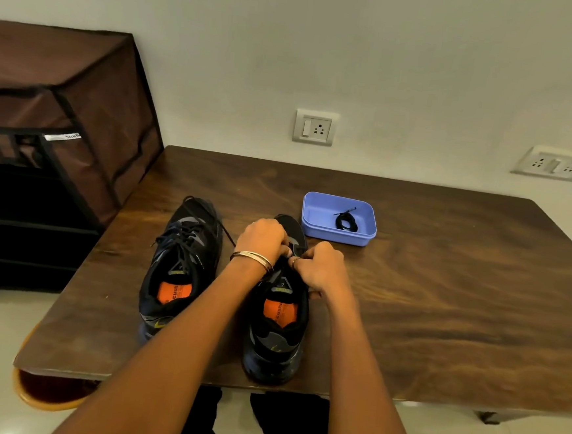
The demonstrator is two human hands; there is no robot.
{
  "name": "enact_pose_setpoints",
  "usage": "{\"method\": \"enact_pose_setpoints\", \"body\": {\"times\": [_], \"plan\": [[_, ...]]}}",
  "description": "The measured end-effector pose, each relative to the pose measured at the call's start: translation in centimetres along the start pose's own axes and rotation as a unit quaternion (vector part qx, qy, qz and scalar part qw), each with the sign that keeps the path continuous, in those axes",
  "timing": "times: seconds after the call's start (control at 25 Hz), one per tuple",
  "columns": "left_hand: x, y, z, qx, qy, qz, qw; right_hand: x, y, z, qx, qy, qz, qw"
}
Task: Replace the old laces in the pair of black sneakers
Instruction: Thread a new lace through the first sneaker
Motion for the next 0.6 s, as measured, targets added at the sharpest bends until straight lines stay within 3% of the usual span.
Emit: {"method": "enact_pose_setpoints", "body": {"times": [0.2, 0.28, 0.32, 0.36, 0.44, 0.48, 0.52, 0.6], "plan": [[1.4, 0.7, -0.5, 0.018, 0.015, 0.075, 0.997, 0.1, 0.2, 0.1, 0.006, 0.000, -0.005, 1.000], [0.0, 0.5, -0.5, 0.068, -0.068, -0.046, 0.994, 0.3, 0.4, 0.3, 0.006, 0.003, -0.005, 1.000], [-1.2, 0.4, -0.6, 0.114, -0.146, -0.169, 0.968, 0.4, 0.4, 0.5, 0.005, 0.004, -0.004, 1.000], [-2.4, 0.5, -0.9, 0.165, -0.216, -0.312, 0.910, 0.5, 0.5, 0.6, 0.005, 0.004, -0.004, 1.000], [-3.4, 1.2, -2.0, 0.236, -0.308, -0.559, 0.733, 0.6, 0.6, 0.9, 0.010, 0.005, -0.008, 1.000], [-3.4, 1.3, -2.5, 0.252, -0.326, -0.579, 0.704, 0.6, 0.7, 1.1, 0.012, 0.007, -0.010, 1.000], [-3.5, 1.1, -2.8, 0.262, -0.323, -0.509, 0.754, 0.6, 0.8, 1.2, 0.011, 0.009, -0.011, 1.000], [-3.3, 0.6, -3.0, 0.257, -0.252, -0.282, 0.889, 0.5, 0.8, 1.3, 0.005, 0.014, -0.016, 1.000]]}}
Point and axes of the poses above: each hand's wrist, its own z-axis towards the middle knuckle, its own y-axis out of the palm, x = y × z, the point moved 2 cm from there along z, towards the middle knuckle, and after that the axes turned 14 degrees about y, right-handed, at the moved point
